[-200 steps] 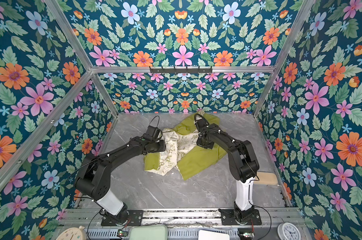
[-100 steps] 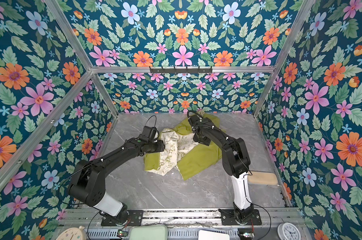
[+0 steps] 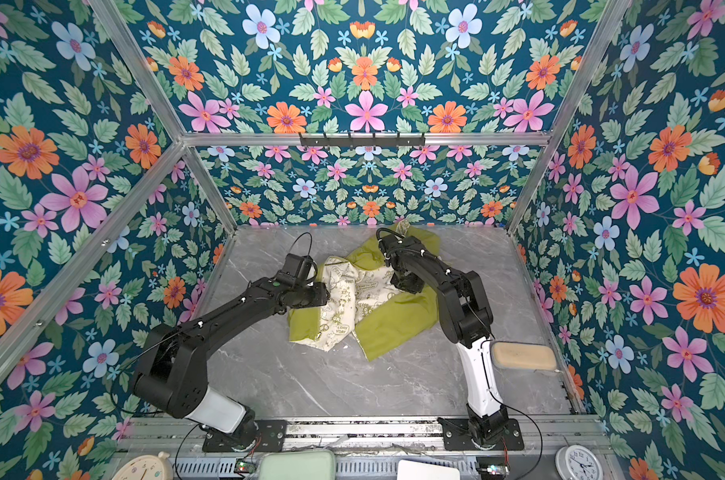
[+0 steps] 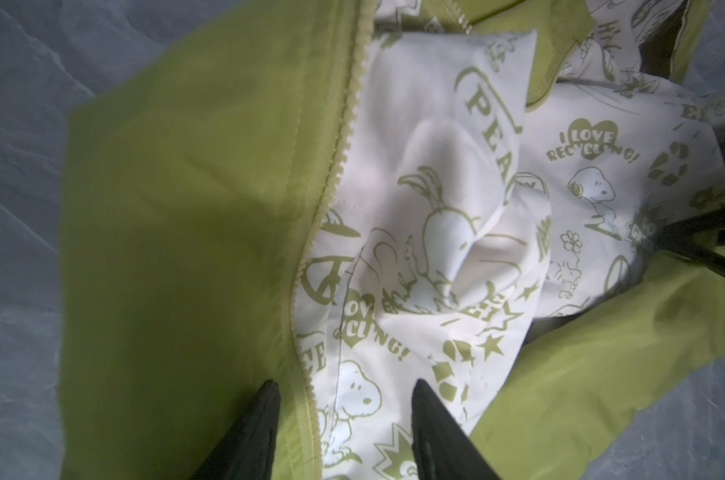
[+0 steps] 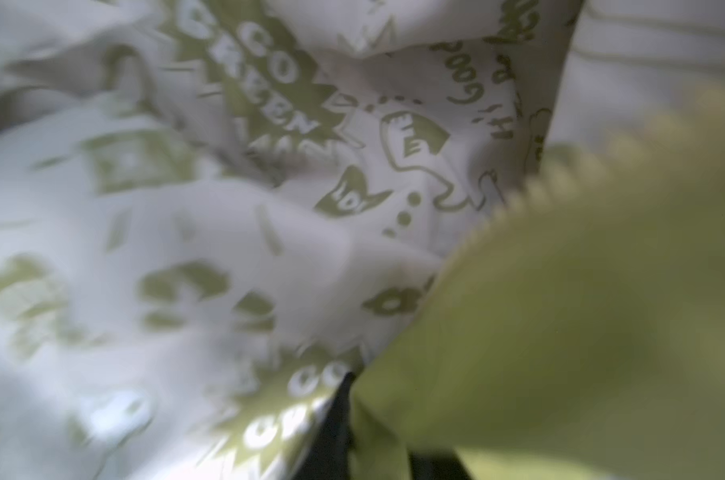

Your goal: Zip up the jacket

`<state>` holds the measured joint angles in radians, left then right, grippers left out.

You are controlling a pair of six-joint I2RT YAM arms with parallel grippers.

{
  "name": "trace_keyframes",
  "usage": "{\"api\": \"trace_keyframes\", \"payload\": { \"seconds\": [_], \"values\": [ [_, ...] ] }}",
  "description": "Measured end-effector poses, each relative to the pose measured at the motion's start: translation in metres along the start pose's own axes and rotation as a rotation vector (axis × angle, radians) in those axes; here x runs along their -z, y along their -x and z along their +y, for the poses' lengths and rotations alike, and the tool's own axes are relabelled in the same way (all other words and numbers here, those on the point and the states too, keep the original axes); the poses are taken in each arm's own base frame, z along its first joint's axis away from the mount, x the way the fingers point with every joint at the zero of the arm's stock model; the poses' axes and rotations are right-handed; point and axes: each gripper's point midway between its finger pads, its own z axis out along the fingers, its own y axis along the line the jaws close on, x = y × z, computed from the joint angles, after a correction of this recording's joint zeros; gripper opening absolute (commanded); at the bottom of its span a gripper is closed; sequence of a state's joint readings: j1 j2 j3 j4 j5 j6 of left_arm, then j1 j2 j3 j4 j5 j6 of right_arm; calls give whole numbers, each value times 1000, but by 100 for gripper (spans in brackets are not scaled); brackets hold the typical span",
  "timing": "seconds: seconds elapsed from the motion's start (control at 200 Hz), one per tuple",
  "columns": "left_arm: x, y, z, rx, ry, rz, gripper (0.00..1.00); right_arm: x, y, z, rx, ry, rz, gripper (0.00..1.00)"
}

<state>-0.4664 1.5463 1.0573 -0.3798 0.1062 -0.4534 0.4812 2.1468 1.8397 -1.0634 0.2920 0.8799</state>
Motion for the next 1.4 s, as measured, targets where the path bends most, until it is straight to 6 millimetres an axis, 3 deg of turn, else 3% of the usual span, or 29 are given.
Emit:
{"api": "trace_keyframes", "payload": {
  "seconds": [0.09,0.2,0.355,0.435,0.495,0.57,0.745,0.81,0.88,0.93,1.045,1.105,1.235,1.4],
  "values": [
    [5,6,-3,-9,-4,-10,54,33,1,9,24,82,-50,0],
    [16,18,-8,-15,-12,-37,54,71,-4,30,98,200,-111,0],
    [36,38,-17,-16,-33,-91,55,122,-43,94,321,425,-160,0],
    [51,45,-19,-15,-45,-124,56,143,-59,105,383,561,-163,0],
    [62,47,-18,-12,-51,-144,57,145,-63,95,396,629,-177,0],
    [70,43,-16,-11,-55,-155,57,132,-67,72,401,682,-167,0],
    [62,17,-7,-5,-49,-107,57,71,-55,-16,284,640,-133,0],
    [53,3,-11,-6,-65,-69,57,58,-50,-43,239,607,-126,12],
    [42,-12,-25,-28,-84,-28,58,51,-45,-69,188,570,-128,14],
    [35,-22,-38,-55,-108,-2,59,51,-46,-88,162,525,-143,25],
    [16,-39,-66,-98,-142,51,59,65,-62,-108,132,536,-155,52],
    [4,-43,-80,-116,-142,69,59,70,-71,-118,93,546,-160,59],
    [-15,-51,-113,-150,-193,99,58,72,-94,-129,11,579,-128,69],
    [-28,-71,-133,-159,-251,143,57,77,-149,-103,62,650,-17,72]
  ]
}}
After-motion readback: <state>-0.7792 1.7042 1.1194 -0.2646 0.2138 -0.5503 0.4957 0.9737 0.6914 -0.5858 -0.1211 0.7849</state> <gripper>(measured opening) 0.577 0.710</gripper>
